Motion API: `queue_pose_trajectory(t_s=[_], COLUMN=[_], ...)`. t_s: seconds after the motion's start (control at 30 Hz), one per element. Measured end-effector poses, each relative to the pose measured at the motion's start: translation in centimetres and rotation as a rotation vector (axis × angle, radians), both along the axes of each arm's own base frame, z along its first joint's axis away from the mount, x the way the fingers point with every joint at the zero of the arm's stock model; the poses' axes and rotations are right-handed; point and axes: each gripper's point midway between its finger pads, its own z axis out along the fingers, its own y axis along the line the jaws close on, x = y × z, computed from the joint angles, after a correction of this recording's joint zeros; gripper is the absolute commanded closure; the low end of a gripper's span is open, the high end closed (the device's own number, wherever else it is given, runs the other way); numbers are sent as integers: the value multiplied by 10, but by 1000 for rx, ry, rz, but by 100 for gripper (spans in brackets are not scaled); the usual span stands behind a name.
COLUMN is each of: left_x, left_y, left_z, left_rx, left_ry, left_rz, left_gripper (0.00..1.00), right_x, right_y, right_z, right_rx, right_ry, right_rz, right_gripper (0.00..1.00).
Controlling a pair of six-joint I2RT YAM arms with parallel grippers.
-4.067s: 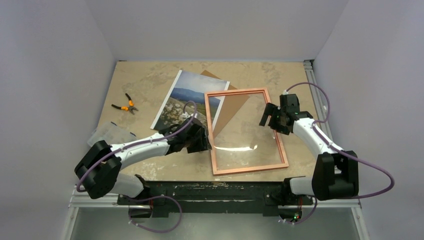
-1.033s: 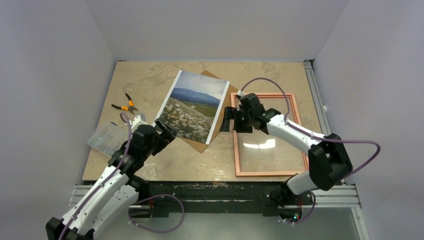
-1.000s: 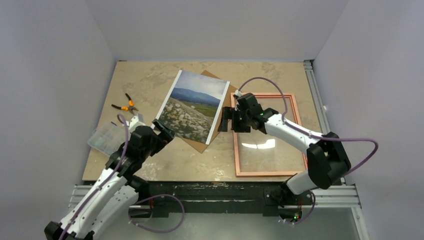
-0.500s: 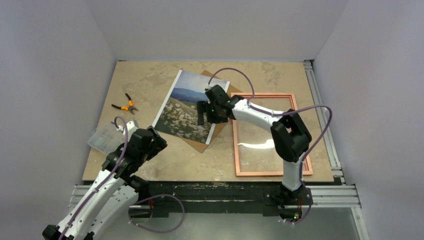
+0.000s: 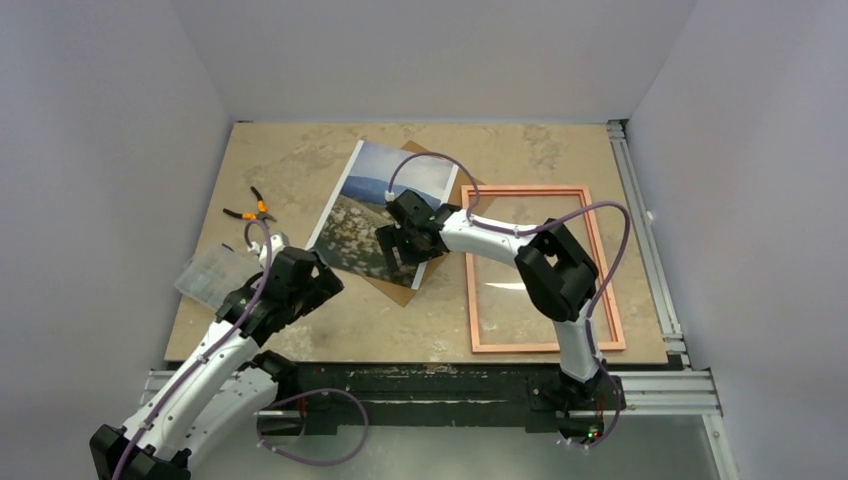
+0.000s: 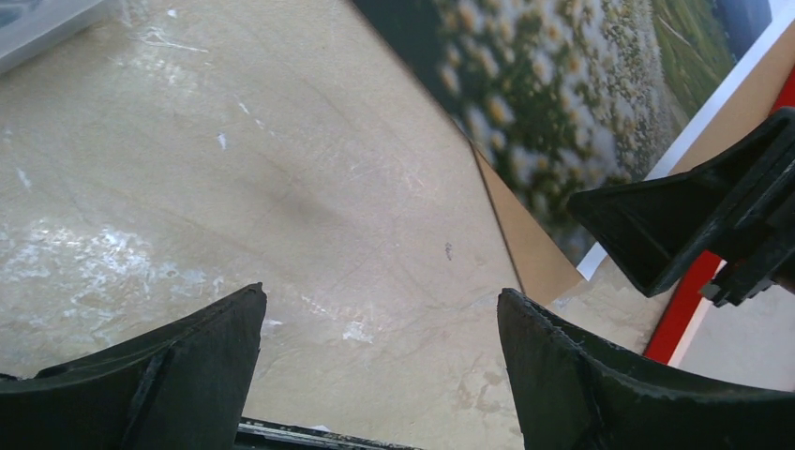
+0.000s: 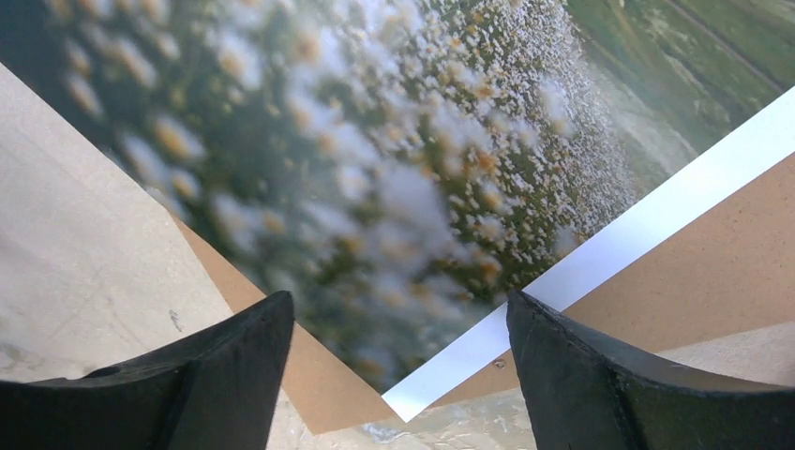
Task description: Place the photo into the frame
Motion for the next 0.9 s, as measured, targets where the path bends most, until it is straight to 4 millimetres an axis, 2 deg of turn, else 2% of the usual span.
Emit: queue_pose_trajectory(t_s=[0.2, 0.4, 0.6, 0.8, 0.9], left_x=[6, 12, 13, 11, 11], left_y=[-13, -16, -5, 11, 12], left_z=[1, -8, -21, -39, -50], left_rx=[-45, -77, -98, -58, -59], left_ry=[-5, 36, 79, 159, 199], left_rz=[-34, -21, 23, 60, 54], left_gripper=[9, 9, 9, 10, 12], right_x=[-17, -34, -46, -49, -52], right_y=[-5, -19, -37, -52, -61], right_z=[0, -2, -3, -5, -5], right_rx=[42, 43, 15, -1, 18], right_ry=[5, 19, 24, 24, 39], right_rz=[44, 64, 57, 28, 5], right_gripper=[20, 20, 18, 18, 18])
